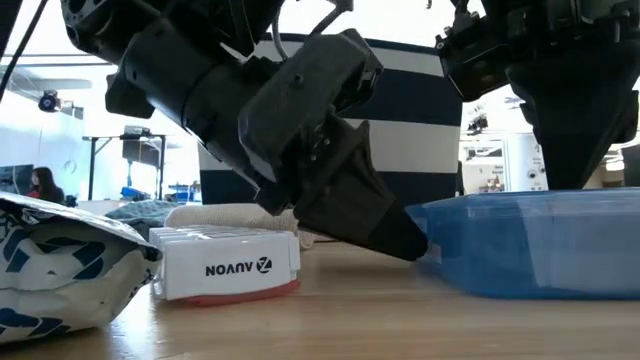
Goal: Pick & place medical supplies in basket/bin
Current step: Put the blue first aid kit into the blue bin
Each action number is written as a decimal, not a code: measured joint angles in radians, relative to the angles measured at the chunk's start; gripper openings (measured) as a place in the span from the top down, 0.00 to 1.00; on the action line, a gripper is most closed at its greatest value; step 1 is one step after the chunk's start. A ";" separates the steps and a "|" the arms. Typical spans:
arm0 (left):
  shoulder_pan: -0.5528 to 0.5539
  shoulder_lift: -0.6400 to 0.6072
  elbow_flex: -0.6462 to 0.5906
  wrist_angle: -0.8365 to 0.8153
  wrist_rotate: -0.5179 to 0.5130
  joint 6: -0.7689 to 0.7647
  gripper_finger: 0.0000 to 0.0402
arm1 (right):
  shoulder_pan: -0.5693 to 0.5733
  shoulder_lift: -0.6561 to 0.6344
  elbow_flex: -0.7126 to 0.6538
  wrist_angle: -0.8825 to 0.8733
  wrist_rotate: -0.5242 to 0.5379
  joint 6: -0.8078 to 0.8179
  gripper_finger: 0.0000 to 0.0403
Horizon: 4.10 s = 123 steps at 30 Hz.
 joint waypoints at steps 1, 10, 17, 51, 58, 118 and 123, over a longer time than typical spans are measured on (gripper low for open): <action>-0.001 0.000 0.002 -0.001 0.000 0.000 0.85 | 0.000 0.000 0.000 0.000 0.000 0.000 0.98; -0.011 -0.019 -0.001 -0.094 -0.018 -0.075 0.85 | 0.000 0.001 -0.001 0.000 -0.002 0.000 0.98; -0.018 -0.025 0.040 -0.095 -0.100 -0.080 0.85 | 0.000 0.002 -0.001 -0.001 -0.005 0.000 0.98; -0.009 0.011 0.037 -0.006 -0.075 -0.035 0.85 | -0.004 0.002 -0.003 -0.005 -0.009 -0.008 0.98; -0.007 0.029 0.039 0.034 -0.072 -0.033 0.85 | -0.003 0.002 -0.005 -0.005 -0.011 -0.002 0.98; 0.002 -0.209 0.031 -0.137 -0.003 -0.082 0.85 | 0.169 -0.070 0.126 -0.344 0.184 0.579 0.41; 0.002 -0.175 0.040 -0.132 0.017 -0.081 0.85 | 0.218 -0.070 0.061 -0.319 0.256 0.757 0.29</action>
